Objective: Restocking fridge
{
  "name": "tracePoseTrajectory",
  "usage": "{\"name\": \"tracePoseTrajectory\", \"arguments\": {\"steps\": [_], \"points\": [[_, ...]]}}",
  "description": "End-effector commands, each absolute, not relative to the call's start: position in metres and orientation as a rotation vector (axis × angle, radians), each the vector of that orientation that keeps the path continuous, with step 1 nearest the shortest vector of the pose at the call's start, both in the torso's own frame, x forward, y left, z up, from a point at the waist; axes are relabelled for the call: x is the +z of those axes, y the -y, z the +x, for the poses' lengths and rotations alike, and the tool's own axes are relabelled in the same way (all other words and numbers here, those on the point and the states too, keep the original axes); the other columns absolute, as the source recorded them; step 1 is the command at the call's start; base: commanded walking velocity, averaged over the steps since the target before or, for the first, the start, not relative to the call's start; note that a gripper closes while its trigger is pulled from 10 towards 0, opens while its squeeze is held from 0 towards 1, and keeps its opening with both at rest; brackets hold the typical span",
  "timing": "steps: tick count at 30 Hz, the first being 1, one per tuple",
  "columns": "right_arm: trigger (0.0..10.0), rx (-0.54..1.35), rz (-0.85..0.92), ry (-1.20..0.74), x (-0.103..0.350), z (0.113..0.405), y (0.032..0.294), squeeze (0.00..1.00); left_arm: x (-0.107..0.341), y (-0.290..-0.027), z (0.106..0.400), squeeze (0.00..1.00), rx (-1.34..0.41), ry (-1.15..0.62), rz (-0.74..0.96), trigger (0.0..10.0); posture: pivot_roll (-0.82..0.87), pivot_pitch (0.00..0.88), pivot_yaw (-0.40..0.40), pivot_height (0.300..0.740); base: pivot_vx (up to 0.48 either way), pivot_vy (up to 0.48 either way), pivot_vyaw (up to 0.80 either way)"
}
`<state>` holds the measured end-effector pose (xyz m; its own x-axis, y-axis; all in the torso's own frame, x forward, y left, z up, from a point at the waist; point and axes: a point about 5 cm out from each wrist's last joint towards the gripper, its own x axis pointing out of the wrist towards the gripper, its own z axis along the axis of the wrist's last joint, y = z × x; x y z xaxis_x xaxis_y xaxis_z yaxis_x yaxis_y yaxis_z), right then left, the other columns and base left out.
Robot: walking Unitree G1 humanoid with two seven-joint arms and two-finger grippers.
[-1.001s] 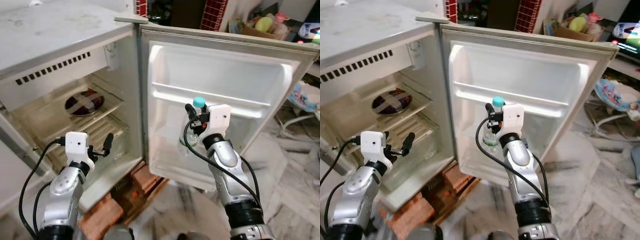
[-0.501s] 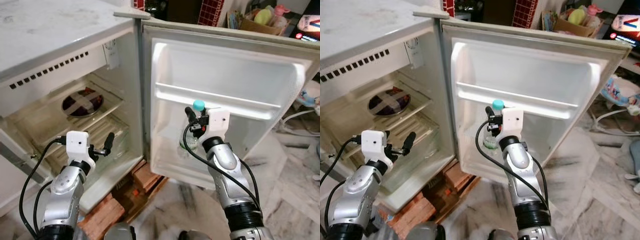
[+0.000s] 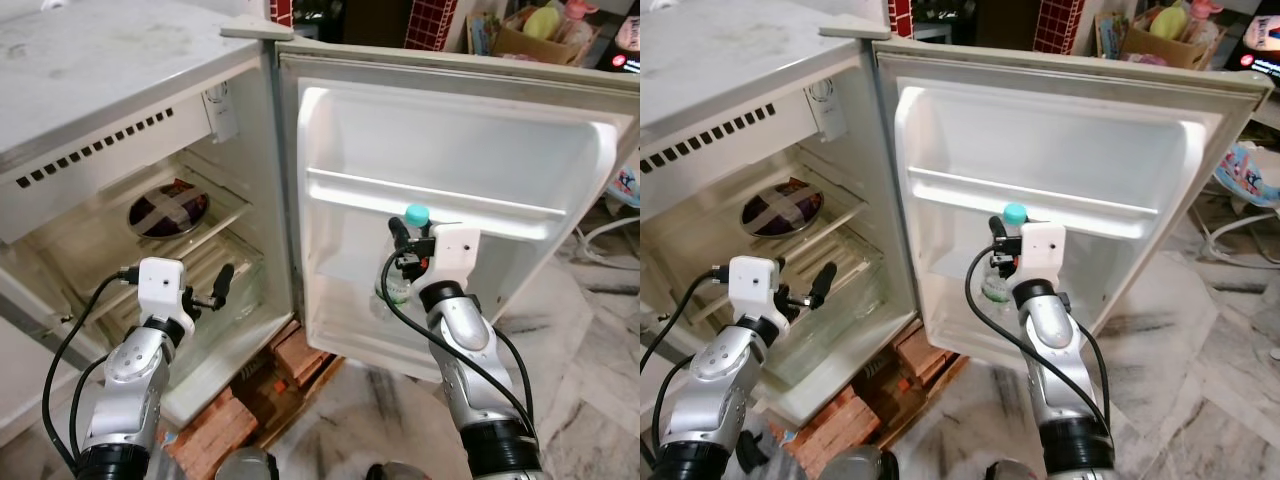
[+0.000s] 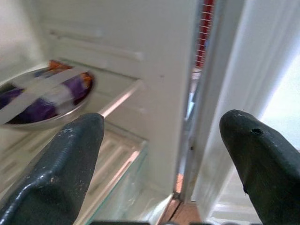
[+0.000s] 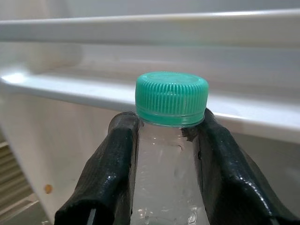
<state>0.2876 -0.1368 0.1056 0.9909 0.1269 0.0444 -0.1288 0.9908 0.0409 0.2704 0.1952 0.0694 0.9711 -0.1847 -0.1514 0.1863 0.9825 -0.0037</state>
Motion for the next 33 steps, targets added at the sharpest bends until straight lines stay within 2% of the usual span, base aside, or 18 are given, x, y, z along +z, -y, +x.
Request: {"name": "tracePoseTrajectory", "arguments": {"steps": [1,4,9,22,27,33], "points": [[10.0,0.134,0.054,0.066,0.113,0.287,0.138,0.0,0.069,-0.195,0.27,0.0,-0.194,-0.168,0.019,10.0,0.04,0.032,0.025,0.74,0.0,0.0,0.0],[10.0,0.182,0.069,0.034,0.106,0.284,0.131,0.0,0.064,-0.192,0.262,0.0,-0.212,-0.188,0.03,10.0,0.04,0.057,0.011,0.74,0.0,0.0,0.0],[10.0,0.239,0.078,0.009,0.102,0.279,0.122,0.0,0.062,-0.192,0.26,0.0,-0.185,-0.188,0.019,10.0,0.05,0.058,-0.011,0.715,0.0,0.0,0.0],[10.0,0.268,0.079,0.003,0.103,0.281,0.121,0.0,0.062,-0.192,0.262,0.0,-0.176,-0.184,0.015,10.0,0.05,0.056,-0.017,0.68,0.0,0.0,0.0],[10.0,0.297,0.067,0.003,0.103,0.281,0.117,0.0,0.063,-0.192,0.263,0.0,-0.171,-0.18,0.019,10.0,0.05,0.054,-0.017,0.65,0.0,0.0,0.0],[10.0,0.299,0.063,0.001,0.103,0.282,0.117,0.0,0.064,-0.192,0.264,0.0,-0.17,-0.177,0.022,10.0,0.06,0.051,-0.018,0.65,0.0,0.0,0.0]]}}
